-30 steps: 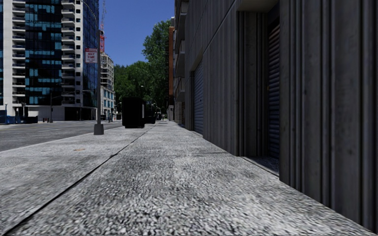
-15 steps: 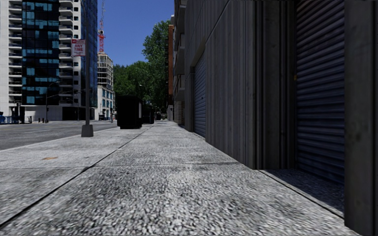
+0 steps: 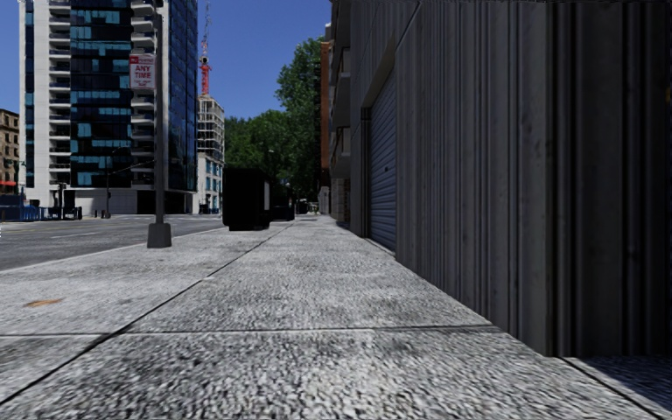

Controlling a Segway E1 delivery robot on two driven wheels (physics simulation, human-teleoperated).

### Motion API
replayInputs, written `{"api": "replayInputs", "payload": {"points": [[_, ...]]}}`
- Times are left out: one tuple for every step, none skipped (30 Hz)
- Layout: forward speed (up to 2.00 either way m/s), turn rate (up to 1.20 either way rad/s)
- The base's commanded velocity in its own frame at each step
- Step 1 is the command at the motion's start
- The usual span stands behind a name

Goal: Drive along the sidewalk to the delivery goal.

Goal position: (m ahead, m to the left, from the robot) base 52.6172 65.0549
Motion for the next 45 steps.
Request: {"api": "replayInputs", "payload": {"points": [[2.00,0.27],[2.00,0.27],[2.00,0.27],[2.00,0.27],[2.00,0.27],[2.00,0.27],[2.00,0.27],[2.00,0.27],[2.00,0.21],[2.00,0.00],[2.00,0.00],[2.00,0.00],[2.00,0.00],[2.00,0.00],[2.00,0.00],[2.00,0.00],[2.00,0.00],[2.00,0.00],[2.00,0.11],[2.00,0.11],[2.00,0.21],[2.00,0.25],[2.00,0.26],[2.00,0.26],[2.00,0.27],[2.00,0.27],[2.00,0.27],[2.00,0.27],[2.00,0.27],[2.00,0.27],[2.00,0.27],[2.00,0.27],[2.00,0.22],[2.00,0.00],[2.00,0.00],[2.00,0.00],[2.00,0.00],[2.00,0.00],[2.00,0.00],[2.00,0.00],[2.00,0.00],[2.00,0.00],[2.00,0.00],[2.00,0.00],[2.00,0.00]]}}
